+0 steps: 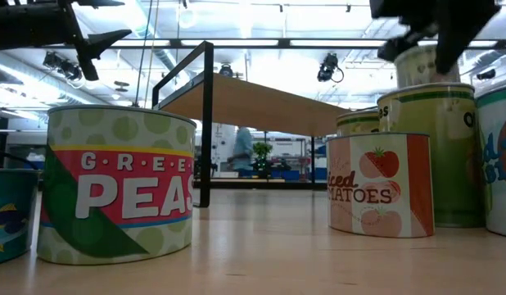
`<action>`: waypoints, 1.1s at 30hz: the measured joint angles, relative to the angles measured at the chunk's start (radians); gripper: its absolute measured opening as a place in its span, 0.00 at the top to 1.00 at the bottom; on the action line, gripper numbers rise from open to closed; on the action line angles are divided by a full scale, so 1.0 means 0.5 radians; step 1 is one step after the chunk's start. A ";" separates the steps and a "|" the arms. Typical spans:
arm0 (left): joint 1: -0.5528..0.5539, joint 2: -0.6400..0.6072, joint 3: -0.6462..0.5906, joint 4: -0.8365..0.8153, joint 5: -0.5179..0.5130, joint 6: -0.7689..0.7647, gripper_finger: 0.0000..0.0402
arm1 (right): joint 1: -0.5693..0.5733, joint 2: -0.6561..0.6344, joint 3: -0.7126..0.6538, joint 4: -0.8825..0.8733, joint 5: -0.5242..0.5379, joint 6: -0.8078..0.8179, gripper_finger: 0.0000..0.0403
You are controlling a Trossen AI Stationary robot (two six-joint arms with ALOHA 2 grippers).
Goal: Pick and place cans onto a shelf
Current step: Put the canned peaches on the shelf
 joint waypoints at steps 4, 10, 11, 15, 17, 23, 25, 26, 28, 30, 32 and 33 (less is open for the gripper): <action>0.000 0.000 0.000 -0.041 -0.039 -0.022 0.46 | -0.093 0.074 0.299 -0.314 0.013 -0.194 0.22; 0.002 0.000 0.000 -0.054 -0.044 -0.022 0.46 | -0.253 0.114 0.591 -0.478 0.023 -0.383 0.22; 0.002 0.000 0.000 -0.054 -0.043 -0.022 0.46 | -0.281 0.115 0.630 -0.480 0.023 -0.407 0.22; 0.002 0.000 0.000 -0.054 -0.044 -0.022 0.46 | -0.392 0.116 0.776 -0.546 0.059 -0.511 0.22; 0.002 0.000 0.000 -0.053 -0.043 -0.023 0.46 | -0.452 0.134 0.843 -0.573 0.063 -0.556 0.22; 0.002 0.000 0.000 -0.054 -0.044 -0.040 0.46 | -0.609 0.273 1.102 -0.663 0.102 -0.734 0.22; 0.002 0.000 0.000 -0.052 -0.044 -0.077 0.46 | -0.671 0.327 1.186 -0.653 0.108 -0.819 0.22; 0.002 0.000 0.000 -0.053 -0.044 -0.096 0.46 | -0.706 0.351 1.225 -0.652 0.108 -0.859 0.22; 0.002 0.000 0.000 -0.053 -0.044 -0.135 0.46 | -0.776 0.401 1.295 -0.639 0.110 -0.918 0.22; 0.002 0.000 0.000 -0.052 -0.043 -0.140 0.46 | -0.841 0.455 1.349 -0.623 0.112 -0.980 0.22; 0.002 0.000 0.000 -0.054 -0.039 -0.124 0.46 | -0.902 0.506 1.392 -0.615 0.111 -1.054 0.22; 0.002 0.000 0.000 -0.054 -0.038 -0.117 0.46 | -0.934 0.530 1.410 -0.610 0.109 -1.088 0.22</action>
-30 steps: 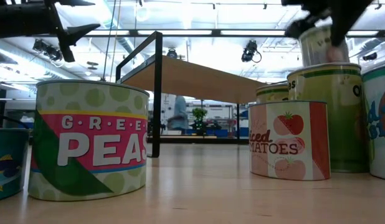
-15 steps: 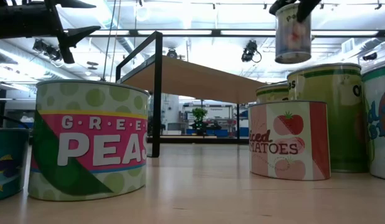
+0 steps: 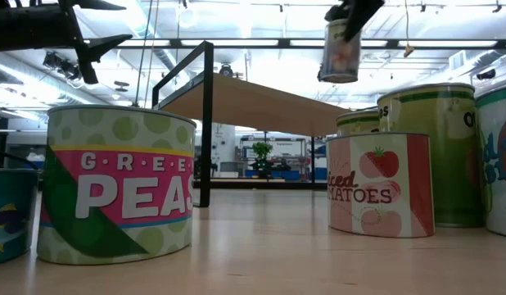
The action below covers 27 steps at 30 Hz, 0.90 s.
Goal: Pick and place cans onto a shelf
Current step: Put the canned peaches on the shelf
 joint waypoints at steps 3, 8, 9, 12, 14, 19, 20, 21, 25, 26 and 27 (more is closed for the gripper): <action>0.000 0.000 0.000 -0.001 0.001 -0.004 0.46 | -0.096 0.066 0.031 0.010 -0.061 -0.105 0.22; 0.000 0.000 0.000 -0.002 0.018 0.016 0.46 | -0.264 0.147 0.038 0.060 -0.168 -0.324 0.22; 0.000 0.000 0.000 -0.002 0.018 0.043 0.46 | -0.307 0.161 0.038 0.086 -0.193 -0.363 0.22; 0.000 0.000 0.000 -0.003 0.018 0.157 0.46 | -0.420 0.190 0.038 0.140 -0.262 -0.476 0.22; 0.000 0.000 0.000 -0.002 0.006 0.208 0.46 | -0.476 0.211 0.041 0.181 -0.287 -0.512 0.22; 0.000 0.000 0.000 -0.010 -0.018 0.223 0.46 | -0.584 0.287 0.040 0.207 -0.415 -0.545 0.22; 0.000 0.000 0.000 -0.019 -0.032 0.224 0.46 | -0.598 0.307 0.040 0.207 -0.435 -0.550 0.22; 0.000 0.000 0.000 -0.036 -0.051 0.224 0.46 | -0.611 0.329 0.038 0.217 -0.440 -0.553 0.22; 0.000 0.001 0.000 -0.070 -0.097 0.224 0.46 | -0.634 0.349 0.038 0.270 -0.436 -0.549 0.22; 0.000 0.001 0.000 -0.077 -0.098 0.224 0.46 | -0.635 0.358 0.039 0.269 -0.436 -0.549 0.22; 0.000 0.001 0.000 -0.079 -0.098 0.223 0.46 | -0.635 0.374 0.039 0.268 -0.437 -0.549 0.21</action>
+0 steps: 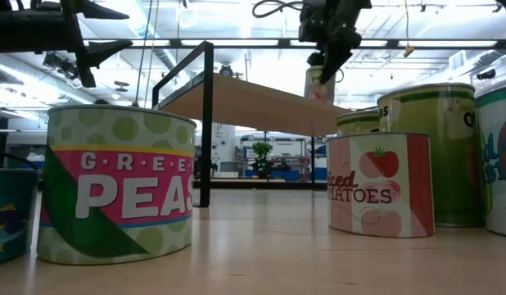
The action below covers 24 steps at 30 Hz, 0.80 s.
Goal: Pick and place cans onto a shelf
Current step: Put the canned peaches on the shelf
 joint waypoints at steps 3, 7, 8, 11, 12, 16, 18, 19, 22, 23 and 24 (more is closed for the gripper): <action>0.000 0.000 0.000 -0.002 0.000 -0.007 0.46 | 0.001 0.047 -0.002 0.000 0.009 -0.011 0.20; 0.000 0.000 0.000 0.000 0.001 -0.022 0.46 | 0.014 0.084 -0.005 0.026 0.103 -0.012 0.17; 0.000 0.000 0.000 0.000 0.001 -0.023 0.46 | 0.019 0.088 -0.004 0.049 0.130 -0.005 0.16; -0.001 0.000 0.000 0.001 0.014 -0.034 0.46 | 0.023 0.112 -0.005 0.060 0.198 0.000 0.12; -0.001 0.000 0.000 0.001 0.019 -0.042 0.46 | 0.022 0.120 -0.005 0.068 0.201 0.000 0.11; -0.002 0.000 0.000 0.001 0.034 -0.076 0.46 | 0.027 0.126 -0.006 0.061 0.258 -0.011 0.05; -0.002 0.000 0.000 0.004 0.035 -0.076 0.46 | 0.039 0.122 -0.006 0.059 0.313 -0.041 0.03; -0.002 0.000 0.000 0.004 0.034 -0.075 0.46 | 0.045 0.118 -0.006 0.063 0.333 -0.050 0.03; -0.002 -0.001 0.000 0.004 0.034 -0.074 0.46 | 0.062 0.110 0.009 0.069 0.388 -0.081 0.02; -0.002 -0.001 0.000 0.003 0.034 -0.074 0.46 | 0.067 0.110 0.014 0.085 0.396 -0.084 0.02; -0.002 0.000 0.000 0.003 0.034 -0.075 0.46 | 0.072 0.110 0.022 0.093 0.400 -0.084 0.02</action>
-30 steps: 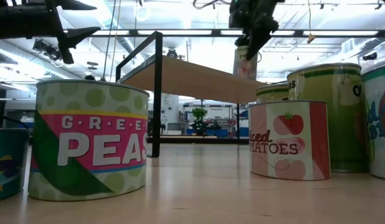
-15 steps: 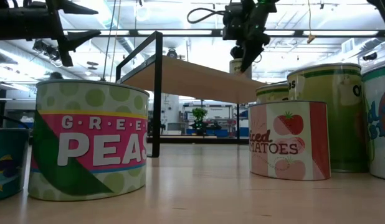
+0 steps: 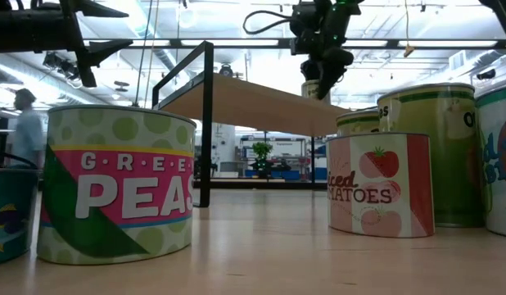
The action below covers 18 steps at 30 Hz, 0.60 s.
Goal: Pick and place cans onto a shelf
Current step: Put the canned peaches on the shelf
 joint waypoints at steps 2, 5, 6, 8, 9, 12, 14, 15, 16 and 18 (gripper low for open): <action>0.000 0.000 0.000 0.000 0.001 0.001 0.46 | 0.011 0.000 0.019 0.004 0.002 -0.003 0.02; 0.000 0.000 0.000 0.000 0.001 0.001 0.46 | 0.022 -0.001 0.022 0.035 0.075 -0.011 0.02; 0.000 0.000 0.000 0.000 0.000 0.000 0.46 | 0.025 -0.001 0.022 0.028 0.120 -0.014 0.02; 0.000 0.000 0.000 0.000 0.001 0.000 0.46 | 0.034 -0.001 0.022 0.025 0.182 -0.017 0.02; 0.000 0.000 0.000 0.000 0.001 0.000 0.46 | 0.041 -0.002 0.022 0.024 0.209 -0.017 0.02; 0.000 0.000 0.000 0.000 0.012 0.000 0.46 | 0.068 -0.023 0.022 0.033 0.271 -0.019 0.02; 0.000 0.000 0.000 0.000 0.012 0.000 0.46 | 0.077 -0.042 0.022 0.016 0.304 -0.018 0.02; 0.000 0.000 0.000 0.000 0.012 0.000 0.46 | 0.080 -0.050 0.022 0.012 0.318 -0.017 0.02; 0.000 0.000 0.000 0.000 0.013 0.001 0.46 | 0.081 -0.060 0.022 0.009 0.338 -0.012 0.02; 0.000 0.000 0.000 0.000 0.013 0.000 0.46 | 0.080 -0.083 0.022 -0.007 0.369 -0.004 0.02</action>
